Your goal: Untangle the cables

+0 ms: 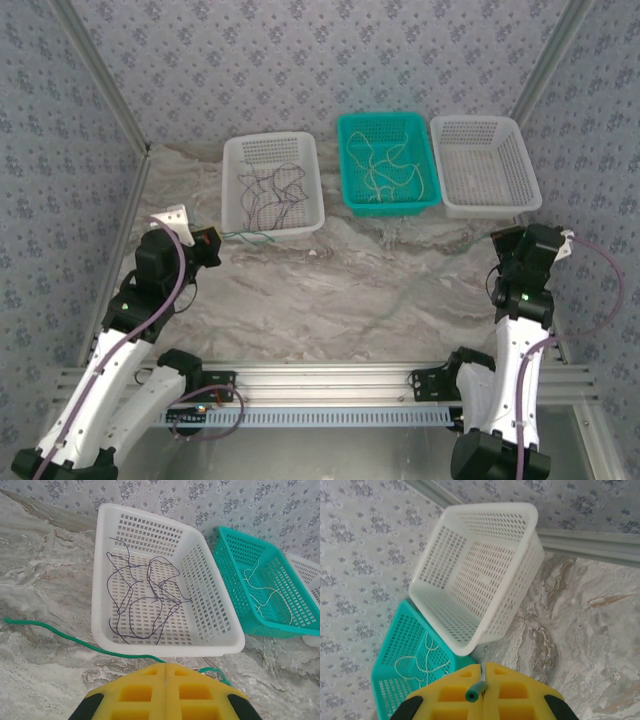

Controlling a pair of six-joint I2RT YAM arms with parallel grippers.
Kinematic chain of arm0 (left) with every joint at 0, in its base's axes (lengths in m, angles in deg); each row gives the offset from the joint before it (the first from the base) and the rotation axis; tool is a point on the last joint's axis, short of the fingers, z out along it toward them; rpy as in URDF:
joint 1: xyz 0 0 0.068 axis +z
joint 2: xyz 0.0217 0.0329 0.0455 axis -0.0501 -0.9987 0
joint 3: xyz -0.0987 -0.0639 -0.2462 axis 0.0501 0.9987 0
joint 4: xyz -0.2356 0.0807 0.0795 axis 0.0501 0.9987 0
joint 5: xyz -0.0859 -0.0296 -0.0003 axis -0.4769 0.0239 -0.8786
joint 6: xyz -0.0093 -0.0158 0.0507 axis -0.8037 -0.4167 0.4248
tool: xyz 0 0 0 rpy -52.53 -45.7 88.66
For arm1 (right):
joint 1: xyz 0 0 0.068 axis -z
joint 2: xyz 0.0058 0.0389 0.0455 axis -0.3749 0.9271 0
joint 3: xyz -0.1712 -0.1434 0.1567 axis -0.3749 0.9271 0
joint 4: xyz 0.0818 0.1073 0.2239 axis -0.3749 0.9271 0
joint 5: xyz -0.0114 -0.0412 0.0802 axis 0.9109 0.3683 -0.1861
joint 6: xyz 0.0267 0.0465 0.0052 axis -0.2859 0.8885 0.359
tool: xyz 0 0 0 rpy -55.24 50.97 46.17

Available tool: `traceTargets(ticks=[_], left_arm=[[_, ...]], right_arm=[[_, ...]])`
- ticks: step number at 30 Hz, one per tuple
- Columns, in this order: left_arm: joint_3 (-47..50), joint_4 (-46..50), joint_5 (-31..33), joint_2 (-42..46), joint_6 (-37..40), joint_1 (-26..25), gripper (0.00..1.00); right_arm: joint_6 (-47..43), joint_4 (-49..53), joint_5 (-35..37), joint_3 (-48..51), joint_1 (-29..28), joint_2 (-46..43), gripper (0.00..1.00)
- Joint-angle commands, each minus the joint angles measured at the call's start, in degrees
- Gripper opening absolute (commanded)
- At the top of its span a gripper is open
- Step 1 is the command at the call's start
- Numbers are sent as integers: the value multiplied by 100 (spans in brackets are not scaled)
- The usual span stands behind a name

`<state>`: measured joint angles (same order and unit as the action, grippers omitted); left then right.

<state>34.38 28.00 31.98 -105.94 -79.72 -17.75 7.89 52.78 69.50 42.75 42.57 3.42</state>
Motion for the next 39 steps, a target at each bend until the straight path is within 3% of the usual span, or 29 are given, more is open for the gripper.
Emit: traceTargets(ticks=[1,4,9,12,16,20,23,26,34,39], left_arm=[[41,-36,-22,56,1,58,0],[133,-295,-415,29,-13,58,0],[365,-1425,-2123,-170,-58,45,0],[425,-1980,-2731,-493,-213,-201,0],[300,-2204,-2568,-953,227,-1162,0],[87,-2443,-2317,-1623,659,-2122,0],[-182,-2482,-2233,-2153,934,-2546,0],[-426,-2595,-2289,-2407,1113,-2676,0],[-632,-2526,-2330,-2372,1432,-2710,0],[-445,-2996,-2349,-2406,1283,-2708,0]], right_arm=[[59,82,34,20,93,-99,0],[25,-53,-421,-27,91,-51,0],[-105,-291,-1125,-208,50,-68,0],[-202,-403,-1471,-445,-52,-96,0],[-541,-166,-1113,-954,-454,-172,0],[-1059,47,-112,-1411,-1061,-230,0],[-1377,-216,612,-1666,-1487,-57,0],[-1623,-576,1035,-2151,-1751,496,0],[-3323,-1502,1860,-4394,-2310,2527,0],[-5318,-2610,2376,-5573,-2738,3865,0]])
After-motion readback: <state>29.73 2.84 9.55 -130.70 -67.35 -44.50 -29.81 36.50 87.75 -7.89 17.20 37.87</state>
